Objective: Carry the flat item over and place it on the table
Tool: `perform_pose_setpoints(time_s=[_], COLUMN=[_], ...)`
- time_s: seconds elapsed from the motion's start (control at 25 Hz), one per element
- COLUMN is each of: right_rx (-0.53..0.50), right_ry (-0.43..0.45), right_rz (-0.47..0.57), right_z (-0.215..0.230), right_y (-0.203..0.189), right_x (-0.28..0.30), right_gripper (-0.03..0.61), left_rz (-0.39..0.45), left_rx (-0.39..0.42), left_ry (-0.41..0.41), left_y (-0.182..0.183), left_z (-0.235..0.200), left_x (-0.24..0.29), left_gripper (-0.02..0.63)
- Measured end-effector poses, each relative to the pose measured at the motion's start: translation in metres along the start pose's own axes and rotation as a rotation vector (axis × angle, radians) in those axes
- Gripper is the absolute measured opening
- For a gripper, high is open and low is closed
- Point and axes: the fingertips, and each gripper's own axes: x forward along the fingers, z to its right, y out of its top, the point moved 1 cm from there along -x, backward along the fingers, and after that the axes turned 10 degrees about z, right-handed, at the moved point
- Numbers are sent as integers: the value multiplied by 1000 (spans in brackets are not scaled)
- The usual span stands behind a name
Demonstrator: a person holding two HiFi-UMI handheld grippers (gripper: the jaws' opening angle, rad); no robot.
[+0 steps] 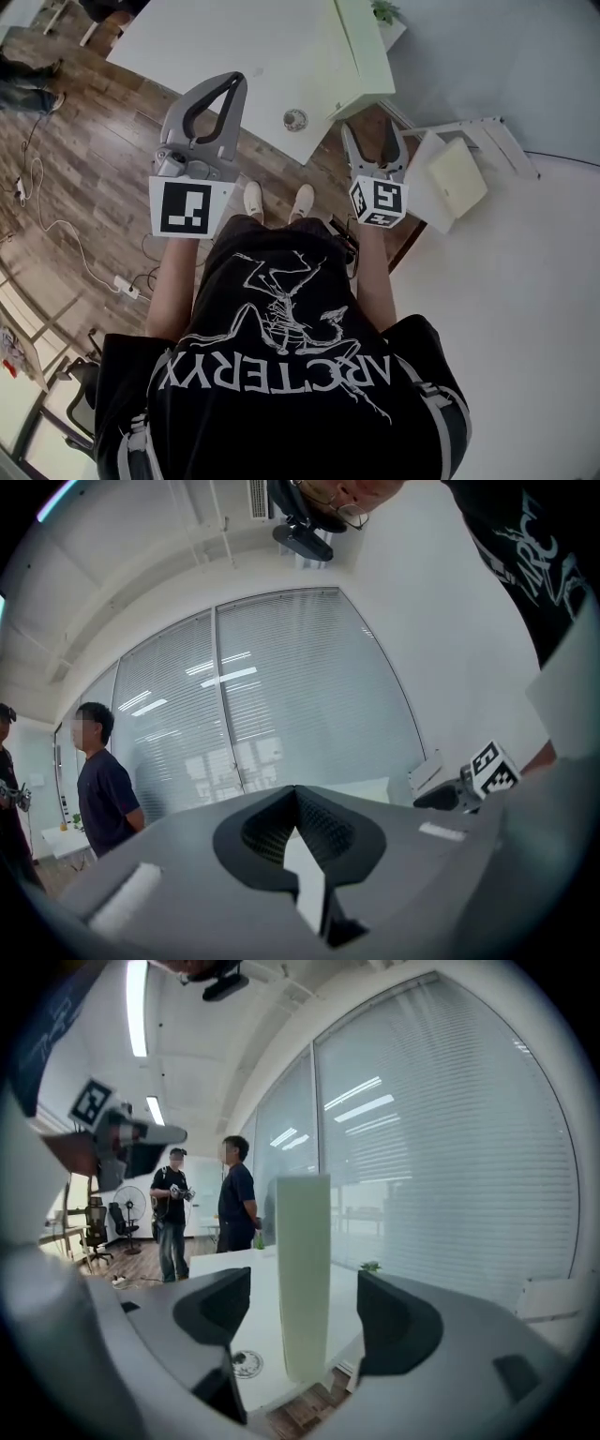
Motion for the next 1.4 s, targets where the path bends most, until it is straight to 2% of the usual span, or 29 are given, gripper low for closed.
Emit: perform_pose_setpoints(time_s=[0.16,0.32,0.36,0.4,0.48,0.84,1.08,1.2,1.4], right_rx=[12,-46,-56,-61,-66,-79,-148,-177,-164], right_ry=[54,77,80,79,83,117,116,125,129], right_rz=[107,195,215,236,270,357,354,360,359], right_z=[-4,-1,-1,0,1,-22,-30,-35,-34], right_y=[68,129,141,152,170,211,214,218,214], right_x=[-27,-24,-22,-21,-16,10,8,7,10], right_gripper=[322,321,299,226,38,25,14,12,12], left_rz=[-1,27,33,38,50,105,147,154,162], left_rx=[-14,-38,-36,-37,-38,-12,-30,-39,-36], left_ry=[11,32,33,34,39,-2,-100,-113,-125], left_y=[-3,2,4,5,9,37,52,54,56], left_z=[-3,-6,-6,-6,-7,5,20,19,23], left_x=[-4,-4,-4,-4,-1,3,6,8,15], left_gripper=[-2,-2,-2,-1,0,-2,-2,-1,-2])
